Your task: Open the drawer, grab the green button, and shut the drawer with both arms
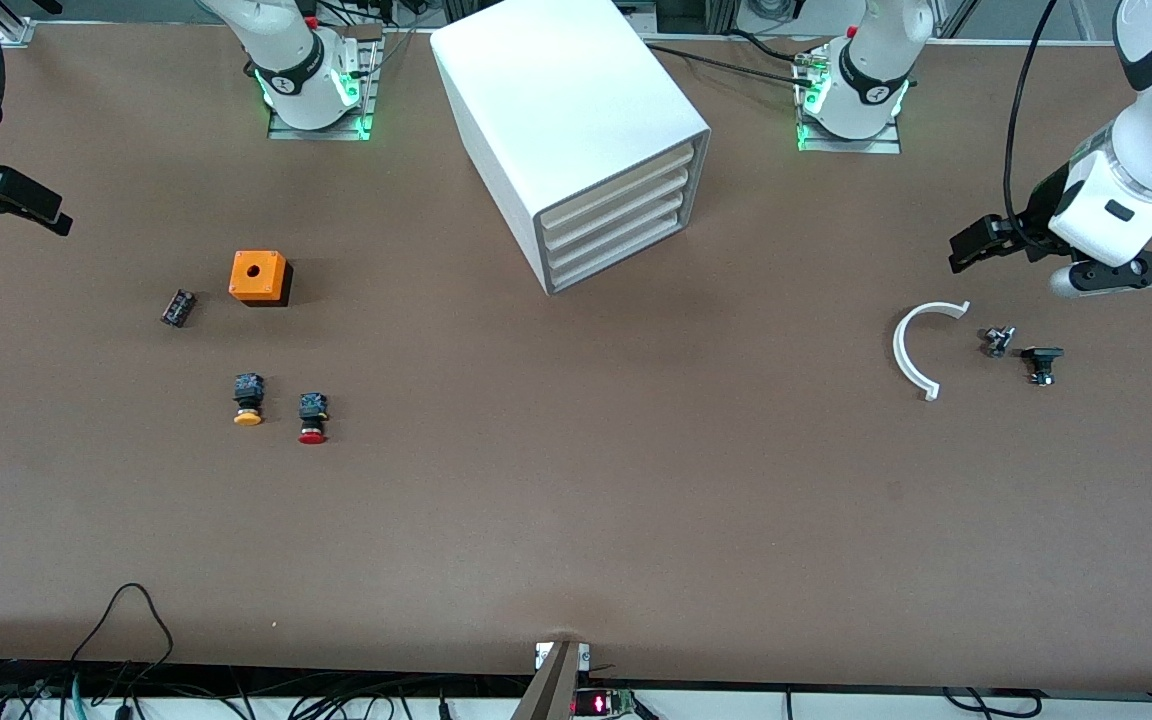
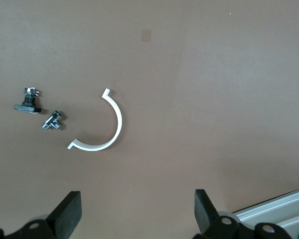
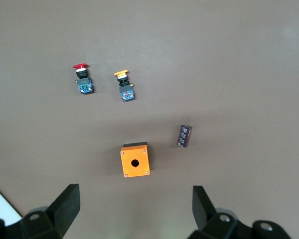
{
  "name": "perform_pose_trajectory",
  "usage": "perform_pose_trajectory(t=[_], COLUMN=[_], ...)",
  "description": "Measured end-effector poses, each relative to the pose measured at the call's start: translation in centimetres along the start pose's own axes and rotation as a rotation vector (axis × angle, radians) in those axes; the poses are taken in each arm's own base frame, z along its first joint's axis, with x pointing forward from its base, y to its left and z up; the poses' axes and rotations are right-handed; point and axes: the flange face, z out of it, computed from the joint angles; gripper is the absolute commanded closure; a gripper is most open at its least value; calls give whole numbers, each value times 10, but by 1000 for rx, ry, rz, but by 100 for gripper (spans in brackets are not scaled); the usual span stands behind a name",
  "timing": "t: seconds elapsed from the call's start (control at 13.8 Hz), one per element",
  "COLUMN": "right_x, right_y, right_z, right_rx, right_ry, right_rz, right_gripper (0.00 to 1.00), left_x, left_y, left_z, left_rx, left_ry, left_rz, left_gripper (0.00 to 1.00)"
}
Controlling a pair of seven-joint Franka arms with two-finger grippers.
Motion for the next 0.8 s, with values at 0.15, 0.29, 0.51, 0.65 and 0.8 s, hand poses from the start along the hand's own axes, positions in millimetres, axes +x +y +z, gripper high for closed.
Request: perform_pose_trajectory(t=[0.15,0.29,0.51,0.65,0.8], right_x=[-1,-1,-1,-1,-1], right_y=[0,0,0,-1,-12], right_z=[1,3,4,6,10], right_rx=[0,0,0,0,-2], right_ry=[-3,-6,-8,-12,-21], right_rz=[0,-2,-4,-10,-30], right_gripper=[0,0,0,0,0], left_x=[-1,-2,-1,3,9], left_y=[0,-1,0,3,11], left_z=[0,0,5,18,40], left_rx=[2,3,5,8,-6], left_ry=[-6,-12,-30,-60,-115], left_rz=[0,0,1,8,14], left_gripper=[0,0,0,0,0])
